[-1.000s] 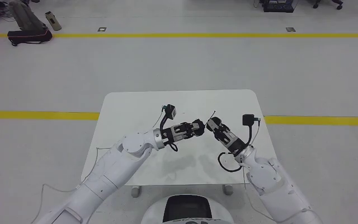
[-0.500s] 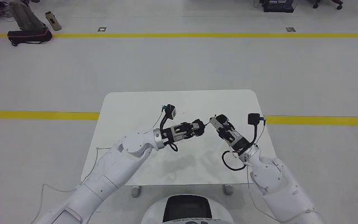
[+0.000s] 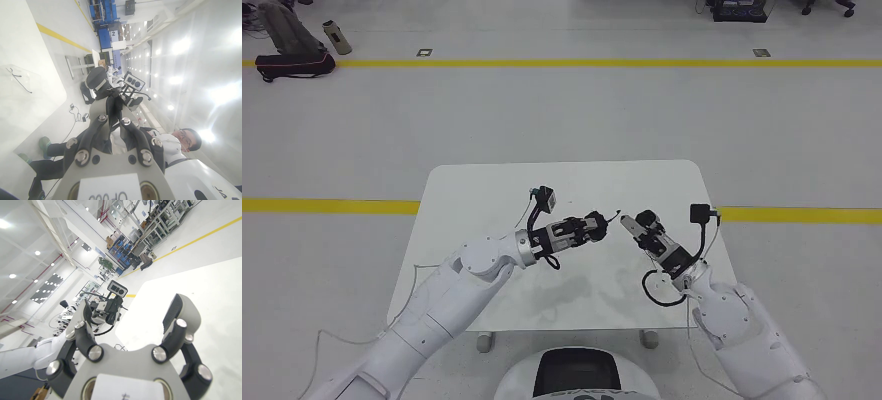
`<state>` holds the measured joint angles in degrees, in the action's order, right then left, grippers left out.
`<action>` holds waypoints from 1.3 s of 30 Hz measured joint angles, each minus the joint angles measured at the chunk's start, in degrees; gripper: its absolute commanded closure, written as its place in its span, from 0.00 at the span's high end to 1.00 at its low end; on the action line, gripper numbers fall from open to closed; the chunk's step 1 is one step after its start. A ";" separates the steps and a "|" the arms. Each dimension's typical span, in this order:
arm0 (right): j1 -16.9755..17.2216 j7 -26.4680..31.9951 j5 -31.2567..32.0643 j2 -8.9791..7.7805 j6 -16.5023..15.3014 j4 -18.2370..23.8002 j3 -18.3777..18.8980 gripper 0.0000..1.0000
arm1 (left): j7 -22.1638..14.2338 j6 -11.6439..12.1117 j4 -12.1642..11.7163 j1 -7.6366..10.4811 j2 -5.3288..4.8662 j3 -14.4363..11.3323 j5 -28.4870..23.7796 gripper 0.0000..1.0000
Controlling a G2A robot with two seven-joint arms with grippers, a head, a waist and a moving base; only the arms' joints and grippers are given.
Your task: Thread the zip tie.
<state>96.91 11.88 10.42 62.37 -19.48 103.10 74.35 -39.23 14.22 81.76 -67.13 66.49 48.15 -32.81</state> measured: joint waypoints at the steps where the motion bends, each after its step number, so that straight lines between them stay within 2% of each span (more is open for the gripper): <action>1: -0.10 2.55 -4.09 -0.17 0.00 -0.50 1.02 1.00 | -0.35 0.00 0.13 -0.30 -0.11 0.58 -1.01 0.00; 7: -1.04 20.43 -24.80 -0.96 0.00 -4.40 5.50 1.00 | -4.24 -0.19 0.56 -1.48 -0.40 2.37 -6.59 0.00; 9: -1.84 25.94 -29.90 -1.06 0.07 -6.53 5.71 1.00 | -5.64 -0.52 0.54 -1.49 -0.36 2.35 -7.87 0.00; 13: -3.82 37.26 -41.48 -1.03 2.94 -10.32 4.67 1.00 | -6.96 -0.19 0.16 -1.03 -0.22 2.29 -8.63 0.00; 19: -3.76 35.73 -40.15 -1.03 2.69 -10.11 4.70 1.00 | -6.73 0.13 0.20 -0.90 -0.20 2.25 -7.80 0.00; 21: -3.68 35.60 -40.79 -0.93 2.76 -10.11 4.46 1.00 | -6.19 -0.24 0.31 -1.42 -0.06 2.21 -9.55 0.00; 23: -3.99 35.99 -43.45 -0.79 3.02 -11.36 4.18 1.00 | -7.25 -0.78 -0.12 -1.87 0.18 2.22 -13.56 0.00; 26: -4.88 39.73 -47.44 -0.56 3.28 -13.82 3.68 1.00 | -10.55 -1.76 -0.70 -1.90 0.55 1.98 -19.04 0.00; 31: -6.59 46.39 -56.56 -0.30 4.08 -17.73 3.23 1.00 | -14.48 -3.88 -1.70 -1.18 1.20 0.85 -23.94 0.00; 36: -8.09 52.72 -61.96 0.02 5.94 -20.00 2.09 1.00 | -15.04 -4.14 -3.11 -0.01 1.99 -0.73 -25.04 0.00; 39: -8.16 52.90 -62.11 0.02 6.01 -20.07 2.07 1.00 | -14.87 -3.94 -3.26 0.15 2.01 -0.82 -24.33 0.00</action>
<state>88.76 64.79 -51.69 62.38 -13.46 83.03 76.42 -54.10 10.27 78.51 -66.98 68.50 47.34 -57.13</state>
